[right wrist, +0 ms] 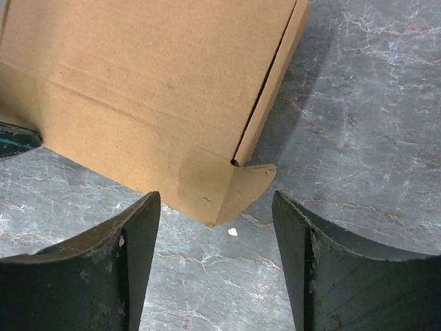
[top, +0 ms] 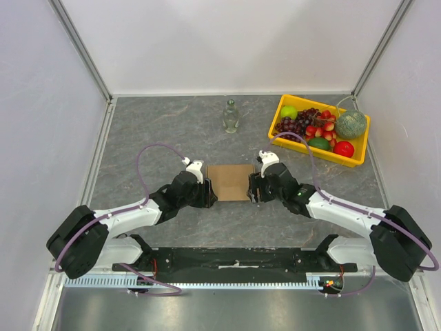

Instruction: Fold the paper box

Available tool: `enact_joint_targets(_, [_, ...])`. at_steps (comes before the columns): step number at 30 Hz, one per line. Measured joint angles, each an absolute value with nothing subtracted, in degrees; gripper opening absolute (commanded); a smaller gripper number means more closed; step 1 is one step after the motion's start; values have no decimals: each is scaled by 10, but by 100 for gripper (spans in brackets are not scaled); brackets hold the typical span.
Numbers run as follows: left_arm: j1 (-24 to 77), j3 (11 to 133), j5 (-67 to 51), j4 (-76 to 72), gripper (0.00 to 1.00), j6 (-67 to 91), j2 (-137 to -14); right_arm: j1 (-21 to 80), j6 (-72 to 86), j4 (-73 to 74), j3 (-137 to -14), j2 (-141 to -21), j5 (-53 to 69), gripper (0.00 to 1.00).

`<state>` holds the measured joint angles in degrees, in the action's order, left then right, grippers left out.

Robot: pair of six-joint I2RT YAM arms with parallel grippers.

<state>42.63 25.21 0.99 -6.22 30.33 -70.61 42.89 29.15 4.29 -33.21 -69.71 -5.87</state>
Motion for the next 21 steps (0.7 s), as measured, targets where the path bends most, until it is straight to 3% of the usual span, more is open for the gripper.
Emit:
enact_joint_targets(7, [426,252,10,-63,59,303,-708,429,296,20,-330,-730,-47,72])
enact_joint_targets(21, [426,253,-2,-70,55,303,-713,428,315,-33,-321,-762,-13,61])
